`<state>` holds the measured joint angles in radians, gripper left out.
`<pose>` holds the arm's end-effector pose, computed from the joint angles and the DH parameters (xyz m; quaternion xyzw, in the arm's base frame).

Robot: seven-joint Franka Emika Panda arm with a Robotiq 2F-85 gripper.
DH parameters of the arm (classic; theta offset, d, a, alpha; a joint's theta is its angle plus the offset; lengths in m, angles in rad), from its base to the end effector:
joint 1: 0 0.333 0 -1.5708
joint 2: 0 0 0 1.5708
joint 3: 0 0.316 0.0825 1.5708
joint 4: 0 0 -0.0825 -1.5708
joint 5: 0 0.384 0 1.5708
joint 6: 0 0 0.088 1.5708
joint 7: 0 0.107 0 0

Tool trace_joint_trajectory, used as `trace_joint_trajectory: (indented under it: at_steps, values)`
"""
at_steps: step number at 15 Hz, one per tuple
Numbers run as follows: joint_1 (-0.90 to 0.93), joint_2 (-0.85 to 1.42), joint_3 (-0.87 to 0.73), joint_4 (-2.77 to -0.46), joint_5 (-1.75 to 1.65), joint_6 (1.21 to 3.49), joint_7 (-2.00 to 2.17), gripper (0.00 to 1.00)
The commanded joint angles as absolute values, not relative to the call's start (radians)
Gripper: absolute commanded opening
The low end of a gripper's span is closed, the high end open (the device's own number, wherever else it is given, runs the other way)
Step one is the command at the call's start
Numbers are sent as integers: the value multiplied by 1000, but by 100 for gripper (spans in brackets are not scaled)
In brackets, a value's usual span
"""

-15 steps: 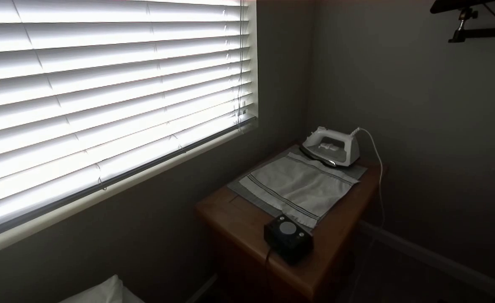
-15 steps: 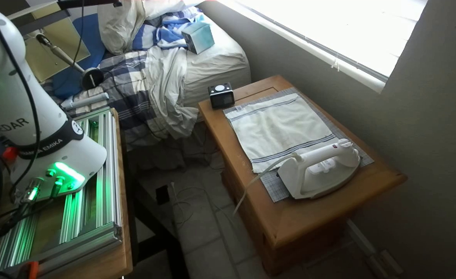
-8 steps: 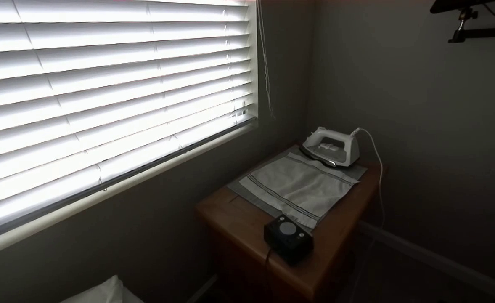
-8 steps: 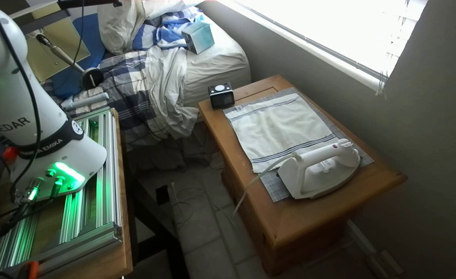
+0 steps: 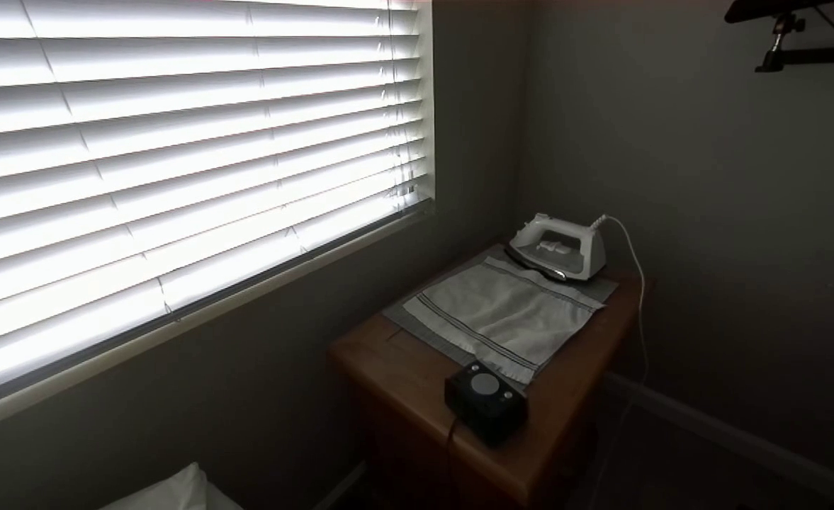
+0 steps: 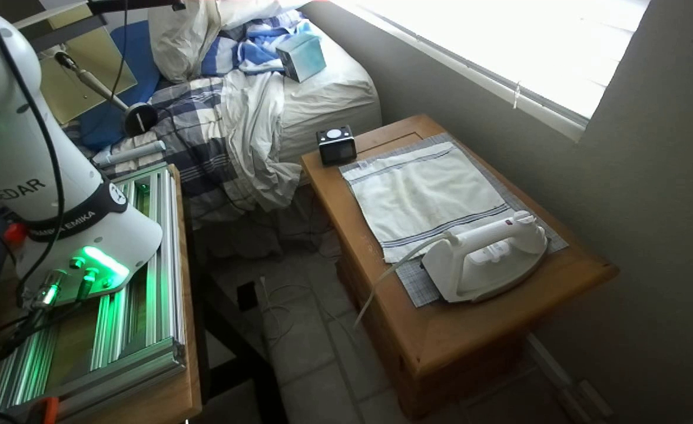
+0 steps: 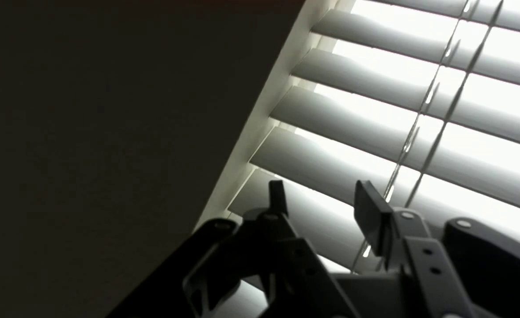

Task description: Close the curtain railing

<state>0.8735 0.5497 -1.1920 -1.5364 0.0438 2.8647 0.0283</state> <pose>0.6958 -0.0221 0.6224 0.8360 -0.0031 0.4855 0.2557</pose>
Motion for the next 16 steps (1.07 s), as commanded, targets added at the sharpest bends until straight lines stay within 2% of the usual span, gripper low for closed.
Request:
trace_joint_trajectory:
  at_steps: [1, 4, 5, 8, 11, 16]
  values:
    - [901, 457, -1174, -1559, -131, 2733, 104, 76]
    - [936, 370, -1157, -1571, -267, 2551, 106, 98]
    - [944, 336, -1143, -1574, -310, 2481, 104, 100]
    - [936, 239, -1061, -1572, -430, 2268, 109, 100]
    - [855, 122, -889, -1584, -458, 2094, 100, 100]
    - [550, 6, -519, -1641, -345, 1949, 71, 100]
